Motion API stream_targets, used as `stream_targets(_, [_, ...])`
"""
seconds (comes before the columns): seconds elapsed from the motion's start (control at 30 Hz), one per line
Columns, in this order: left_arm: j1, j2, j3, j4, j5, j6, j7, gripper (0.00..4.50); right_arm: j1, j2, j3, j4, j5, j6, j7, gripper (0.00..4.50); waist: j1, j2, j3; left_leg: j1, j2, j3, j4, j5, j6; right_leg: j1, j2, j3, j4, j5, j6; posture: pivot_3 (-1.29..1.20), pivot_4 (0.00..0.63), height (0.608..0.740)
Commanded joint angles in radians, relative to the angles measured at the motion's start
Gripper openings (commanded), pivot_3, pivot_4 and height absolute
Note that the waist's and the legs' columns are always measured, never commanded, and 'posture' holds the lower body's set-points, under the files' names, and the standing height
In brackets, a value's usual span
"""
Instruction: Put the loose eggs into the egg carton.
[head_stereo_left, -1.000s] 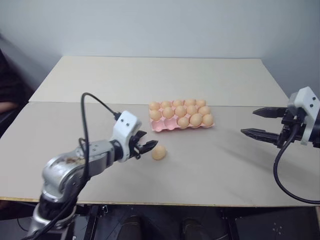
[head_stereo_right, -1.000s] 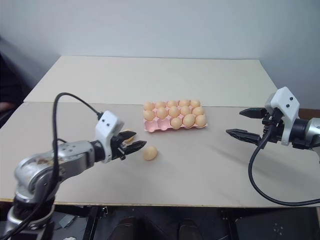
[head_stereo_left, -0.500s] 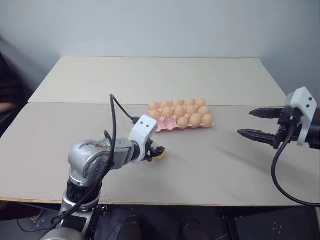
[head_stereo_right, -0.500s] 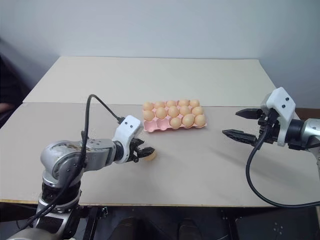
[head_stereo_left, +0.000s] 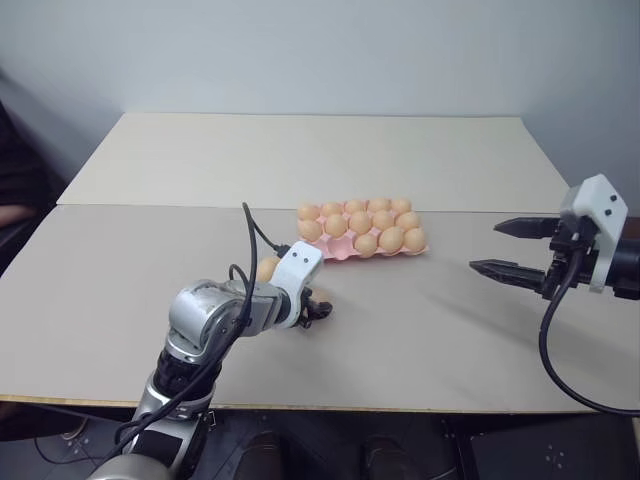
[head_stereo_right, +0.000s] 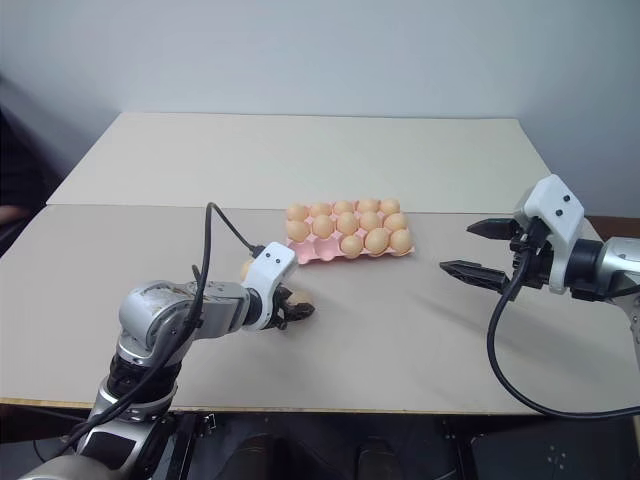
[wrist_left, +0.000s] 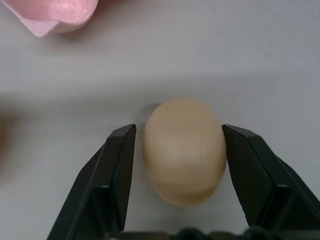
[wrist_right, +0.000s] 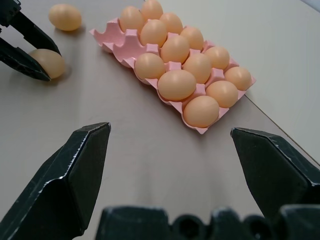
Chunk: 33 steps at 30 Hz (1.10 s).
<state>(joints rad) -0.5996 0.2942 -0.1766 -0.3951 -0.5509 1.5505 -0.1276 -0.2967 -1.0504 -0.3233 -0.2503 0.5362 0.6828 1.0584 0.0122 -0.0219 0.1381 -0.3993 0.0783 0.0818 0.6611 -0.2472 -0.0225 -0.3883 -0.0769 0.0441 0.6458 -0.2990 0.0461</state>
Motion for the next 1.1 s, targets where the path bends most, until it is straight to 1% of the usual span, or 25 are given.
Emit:
stream_targets(0.03, [-0.008,0.004,-0.005,-0.014,0.019,-0.03,-0.021,2.31,-0.002,-0.008,-0.018,-0.033,0.021,0.009,-0.011,4.5,0.0,0.0,0.0,0.0,0.0,0.0,0.0,0.0,0.0,0.0,0.0,0.0,0.0,0.0,0.0,0.0,0.15,0.74])
stream_targets(0.13, [-0.004,0.004,-0.008,-0.018,0.029,-0.036,-0.03,1.69,0.0,-0.007,-0.01,-0.04,0.017,0.01,-0.013,4.5,0.0,0.0,0.0,0.0,0.0,0.0,0.0,0.0,0.0,0.0,0.0,0.0,0.0,0.0,0.0,0.0,0.15,0.74])
stream_targets(0.2, [-0.001,0.007,-0.014,-0.022,0.035,-0.045,-0.04,1.54,-0.002,-0.006,-0.006,-0.042,0.016,0.011,-0.016,4.5,0.0,0.0,0.0,0.0,0.0,0.0,0.0,0.0,0.0,0.0,0.0,0.0,0.0,0.0,0.0,0.0,0.15,0.74])
stream_targets(0.4, [0.008,0.015,-0.004,-0.058,0.07,-0.129,-0.046,1.51,-0.01,-0.006,-0.001,-0.052,0.024,0.013,-0.021,4.5,0.0,0.0,0.0,0.0,0.0,0.0,0.0,0.0,0.0,0.0,0.0,0.0,0.0,0.0,0.0,0.0,0.15,0.74])
stream_targets(0.43, [0.013,0.016,0.005,-0.068,0.078,-0.167,-0.047,1.51,-0.013,-0.005,-0.001,-0.054,0.026,0.013,-0.023,4.5,0.0,0.0,0.0,0.0,0.0,0.0,0.0,0.0,0.0,0.0,0.0,0.0,0.0,0.0,0.0,0.0,0.15,0.74])
stream_targets(0.53, [0.029,-0.006,0.039,-0.101,0.119,-0.367,-0.048,1.51,-0.02,0.001,0.004,-0.064,0.031,0.015,-0.03,4.5,0.0,0.0,0.0,0.0,0.0,0.0,0.0,0.0,0.0,0.0,0.0,0.0,0.0,0.0,0.0,0.0,0.15,0.74])
stream_targets(0.6, [0.027,-0.023,0.038,-0.091,0.142,-0.44,-0.041,1.51,-0.021,0.004,0.01,-0.066,0.035,0.013,-0.035,4.5,0.001,0.0,0.0,0.0,0.0,0.0,0.0,0.0,0.0,0.0,0.0,0.0,0.0,0.0,0.0,0.0,0.15,0.74])
stream_targets(0.77, [0.009,-0.071,-0.037,0.045,0.267,-0.653,-0.021,1.51,-0.023,0.01,0.023,-0.083,0.052,0.016,-0.05,4.5,0.003,0.0,0.0,0.0,0.0,0.0,0.0,0.0,0.0,0.001,0.0,0.0,0.0,0.0,0.0,0.0,0.15,0.74])
stream_targets(0.83, [-0.025,-0.123,-0.06,0.163,0.334,-0.734,0.023,1.51,-0.019,0.012,0.025,-0.097,0.06,0.022,-0.056,4.5,0.006,0.0,0.0,0.0,-0.001,0.0,0.0,0.0,0.001,0.001,0.0,0.0,0.0,0.0,0.0,0.0,0.15,0.74])
stream_targets(0.93, [-0.056,-0.172,-0.082,0.288,0.416,-0.821,0.069,1.51,-0.015,0.018,0.026,-0.115,0.07,0.033,-0.062,4.5,0.008,0.0,0.0,-0.001,-0.001,0.0,0.0,-0.001,0.001,0.001,0.0,0.0,0.0,0.0,0.0,0.0,0.15,0.74])
stream_targets(1.1, [-0.075,-0.233,-0.074,0.407,0.463,-0.939,0.065,1.51,-0.015,0.021,0.032,-0.126,0.081,0.042,-0.072,4.5,0.009,0.0,0.0,-0.001,-0.001,0.0,0.0,0.0,0.001,0.0,0.0,0.0,-0.001,0.0,0.0,0.0,0.15,0.74])
